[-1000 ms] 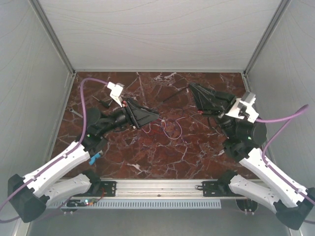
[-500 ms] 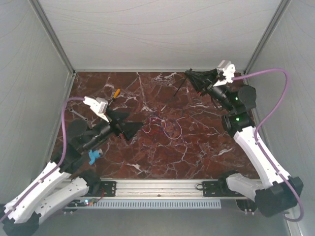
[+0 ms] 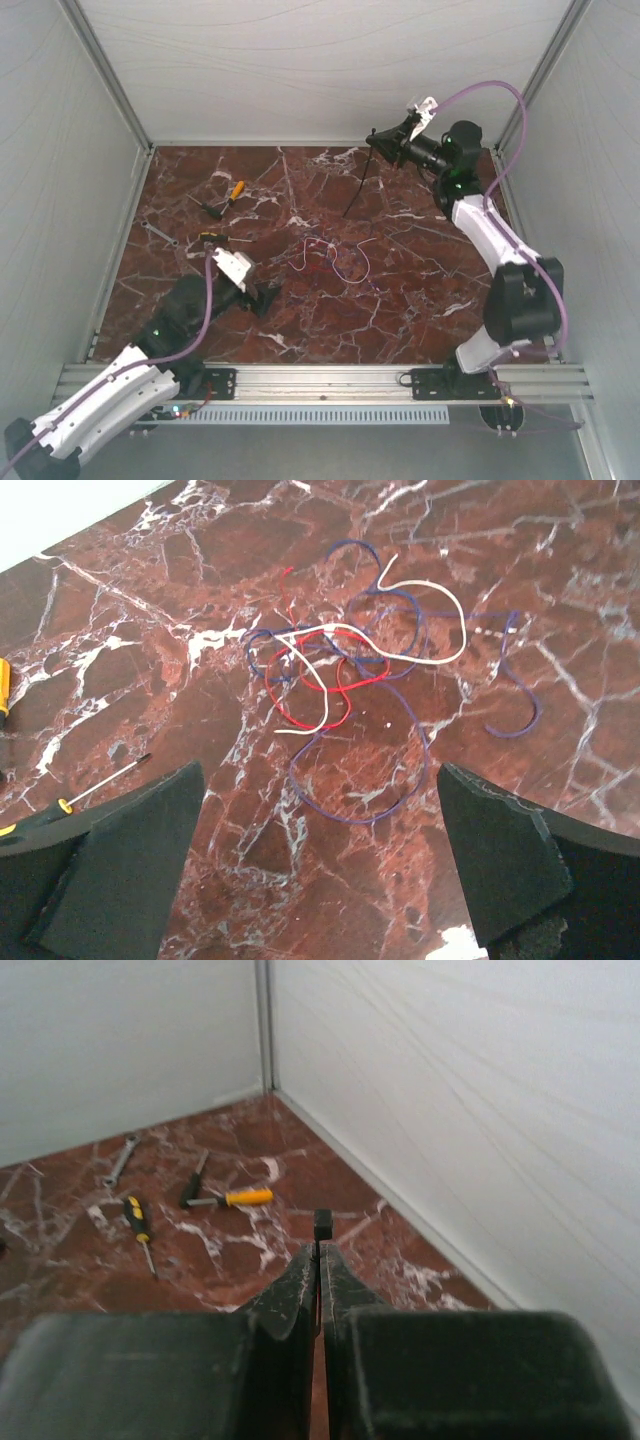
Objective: Zip-tie the wires
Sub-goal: Pick up the ribbon at the center of the board.
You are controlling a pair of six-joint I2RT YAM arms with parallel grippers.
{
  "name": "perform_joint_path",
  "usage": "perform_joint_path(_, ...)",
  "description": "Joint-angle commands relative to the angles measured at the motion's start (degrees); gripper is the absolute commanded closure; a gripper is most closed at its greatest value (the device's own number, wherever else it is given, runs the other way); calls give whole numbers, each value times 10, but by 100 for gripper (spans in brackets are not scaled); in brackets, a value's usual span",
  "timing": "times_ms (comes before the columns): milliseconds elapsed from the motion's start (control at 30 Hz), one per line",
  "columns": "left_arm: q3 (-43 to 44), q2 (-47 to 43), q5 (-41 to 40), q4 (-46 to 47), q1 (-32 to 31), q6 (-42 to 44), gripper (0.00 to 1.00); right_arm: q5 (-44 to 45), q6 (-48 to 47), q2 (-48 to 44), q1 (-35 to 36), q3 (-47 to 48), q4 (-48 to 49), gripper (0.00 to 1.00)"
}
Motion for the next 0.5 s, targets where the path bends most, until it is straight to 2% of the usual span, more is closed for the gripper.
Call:
perform_joint_path(0,-15,-9,38,85,4,78,0,-49,-25,94,-21,63,-28,100)
perform_joint_path(233,-31,-2,119,88,4,105,0,-57,-54,218,-23,132,-47,100)
perform_joint_path(467,-46,-2,181,99,5,122,2,-48,-98,288,-5,159,-67,100)
